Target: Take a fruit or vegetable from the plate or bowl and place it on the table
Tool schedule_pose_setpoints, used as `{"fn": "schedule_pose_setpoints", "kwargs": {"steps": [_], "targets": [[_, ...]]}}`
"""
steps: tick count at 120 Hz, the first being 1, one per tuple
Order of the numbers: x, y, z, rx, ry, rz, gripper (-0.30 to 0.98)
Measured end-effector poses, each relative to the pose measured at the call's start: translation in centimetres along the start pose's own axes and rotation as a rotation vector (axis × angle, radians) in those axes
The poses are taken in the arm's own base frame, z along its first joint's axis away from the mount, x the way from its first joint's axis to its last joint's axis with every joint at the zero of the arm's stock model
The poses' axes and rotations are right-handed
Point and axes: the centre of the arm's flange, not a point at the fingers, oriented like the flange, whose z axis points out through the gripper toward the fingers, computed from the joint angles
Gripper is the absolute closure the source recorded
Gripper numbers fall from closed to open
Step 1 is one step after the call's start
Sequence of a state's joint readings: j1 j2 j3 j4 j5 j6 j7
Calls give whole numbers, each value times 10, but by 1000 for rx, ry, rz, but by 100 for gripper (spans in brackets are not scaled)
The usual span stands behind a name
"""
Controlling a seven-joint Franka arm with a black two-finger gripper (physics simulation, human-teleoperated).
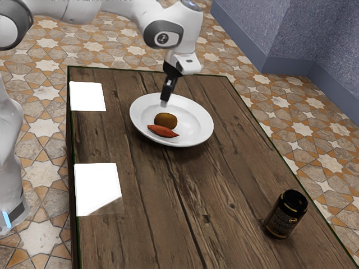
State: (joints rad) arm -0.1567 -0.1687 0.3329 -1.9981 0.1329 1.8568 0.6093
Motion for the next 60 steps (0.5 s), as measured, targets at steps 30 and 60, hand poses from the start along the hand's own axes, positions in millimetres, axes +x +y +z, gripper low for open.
{"fn": "schedule_pose_setpoints", "kwargs": {"steps": [30, 60], "targets": [[5, -1, 28, 4, 7, 69, 0], [-2, -11, 60, -22, 1, 79, 0]]}}
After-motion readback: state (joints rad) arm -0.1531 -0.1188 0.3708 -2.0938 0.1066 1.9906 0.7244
